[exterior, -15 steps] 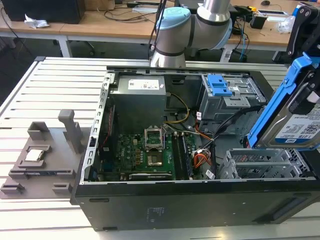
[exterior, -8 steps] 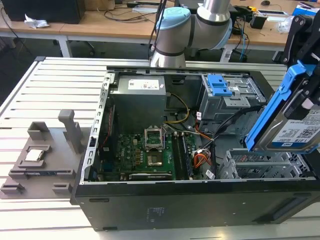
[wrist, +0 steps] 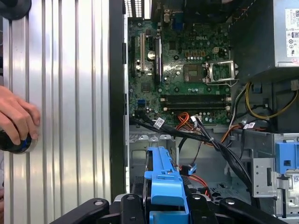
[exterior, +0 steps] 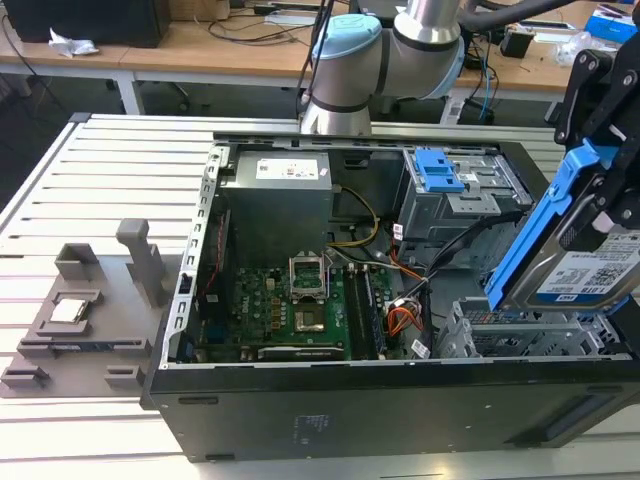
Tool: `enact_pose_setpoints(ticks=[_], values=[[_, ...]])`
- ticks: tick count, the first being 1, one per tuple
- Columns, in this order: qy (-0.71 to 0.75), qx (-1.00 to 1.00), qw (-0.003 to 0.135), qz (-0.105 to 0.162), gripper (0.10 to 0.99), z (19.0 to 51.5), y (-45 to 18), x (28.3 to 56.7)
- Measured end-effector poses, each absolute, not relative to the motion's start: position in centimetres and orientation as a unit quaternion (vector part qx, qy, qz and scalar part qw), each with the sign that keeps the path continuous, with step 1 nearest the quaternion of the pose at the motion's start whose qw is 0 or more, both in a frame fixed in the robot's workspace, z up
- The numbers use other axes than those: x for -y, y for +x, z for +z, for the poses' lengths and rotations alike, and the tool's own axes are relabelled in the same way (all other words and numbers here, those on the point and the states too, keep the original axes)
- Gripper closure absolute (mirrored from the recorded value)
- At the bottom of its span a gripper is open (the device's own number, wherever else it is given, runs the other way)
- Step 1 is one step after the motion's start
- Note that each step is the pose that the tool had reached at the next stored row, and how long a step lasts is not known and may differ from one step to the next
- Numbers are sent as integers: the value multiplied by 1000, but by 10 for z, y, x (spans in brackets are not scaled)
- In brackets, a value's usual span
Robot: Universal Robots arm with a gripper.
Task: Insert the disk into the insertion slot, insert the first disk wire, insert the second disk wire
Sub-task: 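Insert the disk into the insertion slot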
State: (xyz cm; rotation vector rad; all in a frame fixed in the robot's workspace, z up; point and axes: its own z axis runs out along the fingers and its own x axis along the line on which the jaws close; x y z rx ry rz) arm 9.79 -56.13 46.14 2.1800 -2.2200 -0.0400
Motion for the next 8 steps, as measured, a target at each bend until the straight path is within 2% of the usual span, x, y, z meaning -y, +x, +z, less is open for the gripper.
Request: enact_pose_setpoints(ticks=[8], values=[[701, 713, 15, -13, 718, 454, 98, 561]])
